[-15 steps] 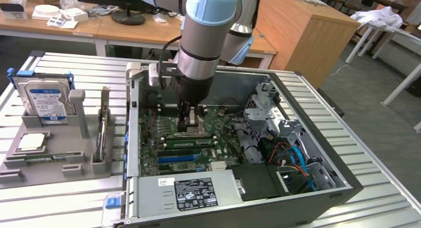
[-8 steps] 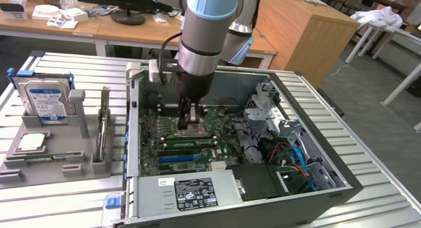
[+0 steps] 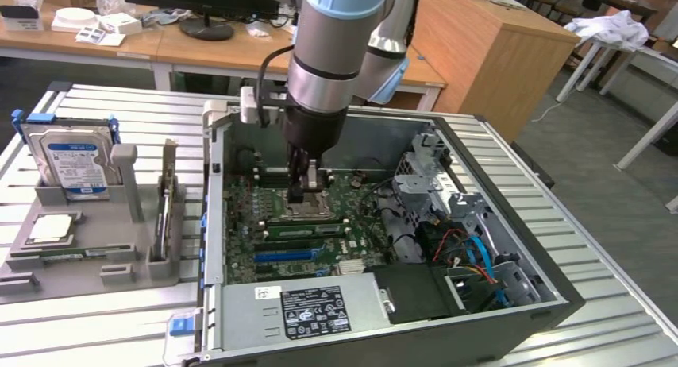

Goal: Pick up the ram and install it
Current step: 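Press down the ram until it locks into place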

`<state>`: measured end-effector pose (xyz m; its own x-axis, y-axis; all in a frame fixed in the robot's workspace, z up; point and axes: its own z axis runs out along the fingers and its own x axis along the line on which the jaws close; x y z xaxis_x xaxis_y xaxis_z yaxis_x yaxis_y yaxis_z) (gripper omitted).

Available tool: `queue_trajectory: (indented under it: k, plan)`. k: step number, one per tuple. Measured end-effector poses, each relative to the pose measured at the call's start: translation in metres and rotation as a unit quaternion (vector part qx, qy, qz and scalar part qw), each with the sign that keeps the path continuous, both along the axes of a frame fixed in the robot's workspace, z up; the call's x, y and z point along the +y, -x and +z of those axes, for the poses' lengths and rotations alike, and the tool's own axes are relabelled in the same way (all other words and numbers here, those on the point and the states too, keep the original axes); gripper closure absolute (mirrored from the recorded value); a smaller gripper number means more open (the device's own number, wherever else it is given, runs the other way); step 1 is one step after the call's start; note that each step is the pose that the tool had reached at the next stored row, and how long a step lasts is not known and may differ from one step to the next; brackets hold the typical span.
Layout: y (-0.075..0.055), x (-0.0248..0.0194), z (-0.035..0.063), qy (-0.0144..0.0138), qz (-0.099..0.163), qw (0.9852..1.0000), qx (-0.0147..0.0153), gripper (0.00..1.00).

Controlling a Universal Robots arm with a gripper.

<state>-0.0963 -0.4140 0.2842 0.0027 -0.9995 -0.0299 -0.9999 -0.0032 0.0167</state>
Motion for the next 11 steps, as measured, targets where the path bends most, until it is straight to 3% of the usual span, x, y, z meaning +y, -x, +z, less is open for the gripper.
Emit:
queue_trajectory:
  k: [11]
  plan:
    - [0.000,0.0000,0.0200,0.0000,0.000,1.0000,0.0000,0.89]
